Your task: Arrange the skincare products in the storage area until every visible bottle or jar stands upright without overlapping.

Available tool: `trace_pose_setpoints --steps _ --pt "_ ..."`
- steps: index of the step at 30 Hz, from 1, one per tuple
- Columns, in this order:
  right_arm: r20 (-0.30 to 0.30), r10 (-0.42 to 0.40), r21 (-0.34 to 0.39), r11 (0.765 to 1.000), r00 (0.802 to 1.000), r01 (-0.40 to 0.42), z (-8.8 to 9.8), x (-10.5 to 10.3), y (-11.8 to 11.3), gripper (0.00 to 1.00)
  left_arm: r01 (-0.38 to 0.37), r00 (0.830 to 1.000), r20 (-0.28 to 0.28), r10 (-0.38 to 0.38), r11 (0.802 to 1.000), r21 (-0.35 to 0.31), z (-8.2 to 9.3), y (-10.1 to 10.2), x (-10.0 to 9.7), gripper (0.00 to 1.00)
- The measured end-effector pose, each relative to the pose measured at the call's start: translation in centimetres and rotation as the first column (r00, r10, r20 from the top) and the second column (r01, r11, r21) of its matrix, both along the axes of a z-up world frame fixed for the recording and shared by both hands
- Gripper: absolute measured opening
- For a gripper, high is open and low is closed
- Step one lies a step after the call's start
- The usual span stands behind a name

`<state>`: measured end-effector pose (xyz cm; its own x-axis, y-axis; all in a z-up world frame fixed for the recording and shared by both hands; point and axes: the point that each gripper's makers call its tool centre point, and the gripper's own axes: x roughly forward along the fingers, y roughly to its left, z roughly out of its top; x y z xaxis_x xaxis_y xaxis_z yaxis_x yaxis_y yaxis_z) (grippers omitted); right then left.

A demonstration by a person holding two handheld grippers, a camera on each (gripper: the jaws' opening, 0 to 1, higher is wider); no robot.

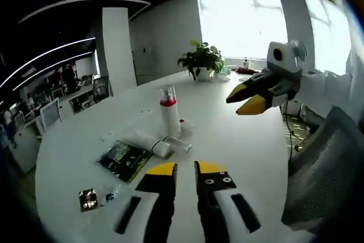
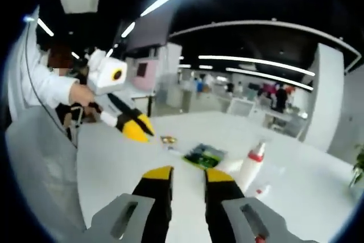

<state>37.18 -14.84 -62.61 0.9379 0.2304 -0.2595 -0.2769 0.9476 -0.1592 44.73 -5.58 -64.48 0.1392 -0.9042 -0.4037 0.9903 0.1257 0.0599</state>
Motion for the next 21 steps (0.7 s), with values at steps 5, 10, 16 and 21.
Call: trace_pose_setpoints --steps 5,10,16,21 --pt "-0.011 -0.071 -0.015 0.997 0.997 0.071 0.5 -1.8 0.8 0.29 0.007 1.000 -0.029 -0.005 0.999 0.054 -0.3 3.4 -1.2 0.37" --pt "-0.035 -0.123 0.000 0.992 0.992 0.123 1.3 -3.4 1.4 0.45 0.005 0.999 -0.052 -0.002 0.998 0.061 -0.2 5.9 -2.7 0.46" --pt "-0.088 -0.154 -0.027 0.988 0.984 0.152 1.5 -4.7 1.9 0.67 0.020 0.999 -0.050 -0.019 1.000 0.024 1.5 8.1 -3.9 0.56" --pt "-0.115 -0.130 -0.012 0.992 0.985 0.129 1.4 -5.8 3.4 0.78 -0.020 0.999 -0.041 0.019 0.999 -0.028 2.6 9.2 -3.4 0.85"
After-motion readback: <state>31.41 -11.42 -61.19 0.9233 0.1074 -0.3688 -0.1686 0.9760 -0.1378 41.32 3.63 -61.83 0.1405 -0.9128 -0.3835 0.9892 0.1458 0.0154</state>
